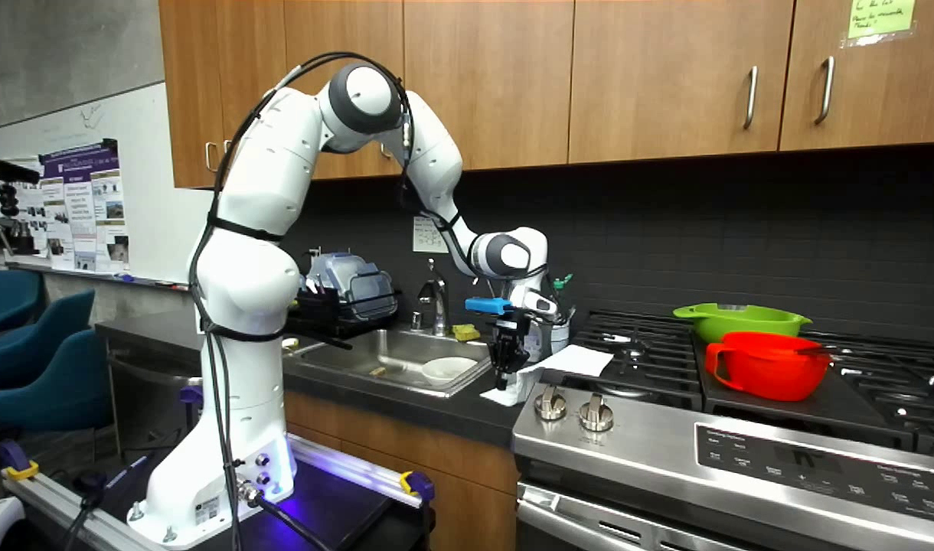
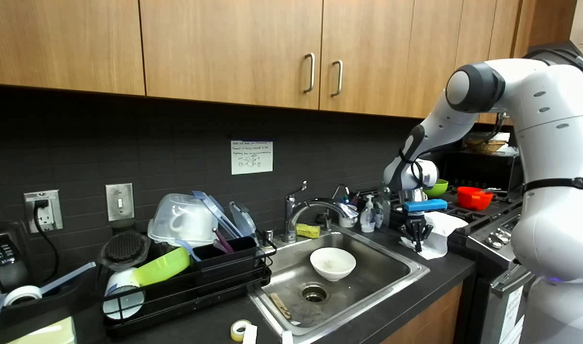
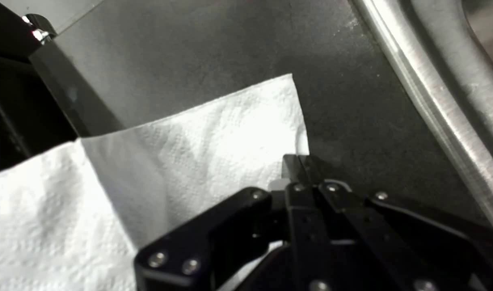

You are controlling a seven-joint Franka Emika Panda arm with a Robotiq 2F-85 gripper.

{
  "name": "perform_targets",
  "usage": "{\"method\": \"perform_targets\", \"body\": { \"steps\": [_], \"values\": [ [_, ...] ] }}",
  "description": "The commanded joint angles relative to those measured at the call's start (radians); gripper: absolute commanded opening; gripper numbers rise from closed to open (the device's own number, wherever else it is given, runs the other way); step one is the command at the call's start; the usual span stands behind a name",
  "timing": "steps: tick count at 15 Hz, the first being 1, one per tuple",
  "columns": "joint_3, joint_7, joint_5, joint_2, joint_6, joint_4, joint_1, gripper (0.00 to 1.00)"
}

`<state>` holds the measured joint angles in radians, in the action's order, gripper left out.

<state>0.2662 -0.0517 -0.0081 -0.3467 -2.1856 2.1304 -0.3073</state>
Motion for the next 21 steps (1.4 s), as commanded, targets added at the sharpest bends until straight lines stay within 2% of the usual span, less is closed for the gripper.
{"method": "perform_targets", "body": {
  "steps": [1, 21],
  "values": [
    [0.004, -0.003, -0.001, 0.006, 0.012, 0.000, 0.006, 0.00],
    [-0.003, -0.137, -0.079, 0.196, 0.093, 0.056, 0.093, 0.00]
  ]
}}
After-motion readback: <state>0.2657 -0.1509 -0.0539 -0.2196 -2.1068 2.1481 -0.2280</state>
